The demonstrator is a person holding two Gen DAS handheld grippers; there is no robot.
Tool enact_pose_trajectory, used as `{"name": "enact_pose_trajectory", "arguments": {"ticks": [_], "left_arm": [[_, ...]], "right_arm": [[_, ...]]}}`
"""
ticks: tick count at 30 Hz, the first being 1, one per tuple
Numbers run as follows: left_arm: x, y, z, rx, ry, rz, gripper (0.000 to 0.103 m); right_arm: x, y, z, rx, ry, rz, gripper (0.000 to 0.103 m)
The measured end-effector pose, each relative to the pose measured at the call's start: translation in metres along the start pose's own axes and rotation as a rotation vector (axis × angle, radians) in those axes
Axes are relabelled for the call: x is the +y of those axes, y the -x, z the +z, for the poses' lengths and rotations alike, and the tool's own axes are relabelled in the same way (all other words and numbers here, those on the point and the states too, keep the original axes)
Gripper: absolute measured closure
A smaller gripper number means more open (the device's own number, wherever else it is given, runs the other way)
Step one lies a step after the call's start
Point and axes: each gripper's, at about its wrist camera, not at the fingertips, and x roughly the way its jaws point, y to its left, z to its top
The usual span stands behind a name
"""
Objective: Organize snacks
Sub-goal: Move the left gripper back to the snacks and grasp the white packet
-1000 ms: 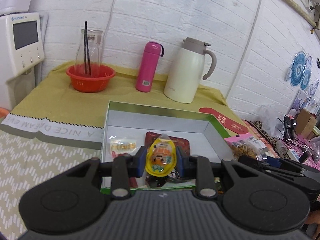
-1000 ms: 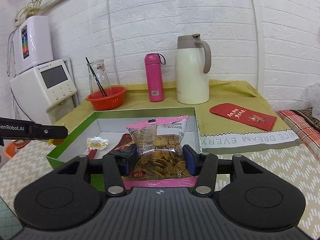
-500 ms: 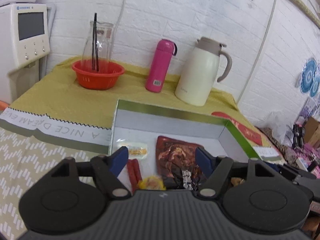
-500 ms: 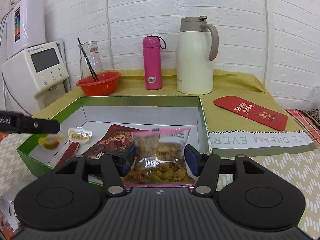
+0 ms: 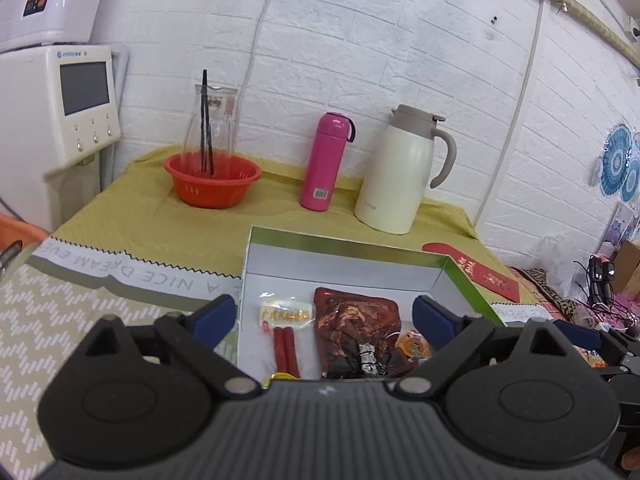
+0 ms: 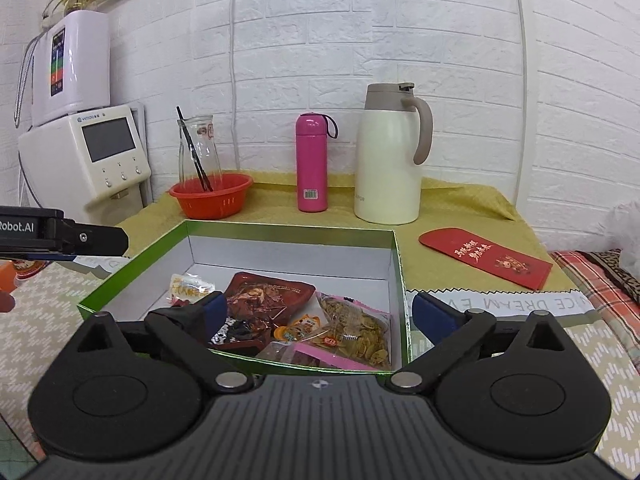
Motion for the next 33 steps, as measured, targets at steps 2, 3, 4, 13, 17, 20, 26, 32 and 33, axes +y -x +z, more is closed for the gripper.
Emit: {"name": "enact_pose_trajectory", "arguments": {"ticks": [2, 3, 4, 13, 17, 20, 26, 32, 33], "left_arm": [[-0.003, 0.015, -0.001, 0.002, -0.016, 0.005, 0.009], [-0.005, 0.021, -0.001, 0.009, -0.021, 0.016, 0.009], [-0.006, 0.027, -0.002, 0.016, -0.027, 0.027, 0.009], [-0.016, 0.084, -0.043, 0.040, -0.057, -0.018, 0.009], [-0.018, 0.095, -0.071, 0.076, -0.061, -0.046, 0.009], [-0.018, 0.099, -0.093, 0.108, -0.073, -0.040, 0.009], [0.005, 0.099, -0.121, 0.189, -0.047, -0.015, 0.009], [0.037, 0.090, -0.106, 0.160, 0.017, -0.010, 0.009], [0.042, 0.086, -0.104, 0.164, 0.028, -0.010, 0.009]], "right_arm": [[0.003, 0.016, 0.002, -0.013, -0.008, 0.005, 0.000], [0.004, 0.023, 0.002, -0.021, -0.007, 0.012, 0.000], [0.006, 0.033, 0.001, -0.029, -0.004, 0.024, 0.000], [0.017, 0.115, -0.030, -0.104, 0.012, 0.052, 0.000], [0.018, 0.130, -0.059, -0.053, -0.022, 0.023, 0.000], [0.024, 0.132, -0.082, 0.006, -0.037, 0.039, 0.000], [0.053, 0.117, -0.106, 0.120, -0.004, 0.084, 0.000], [0.082, 0.113, -0.104, 0.098, 0.044, 0.153, 0.000], [0.084, 0.112, -0.103, 0.102, 0.044, 0.158, 0.000]]}}
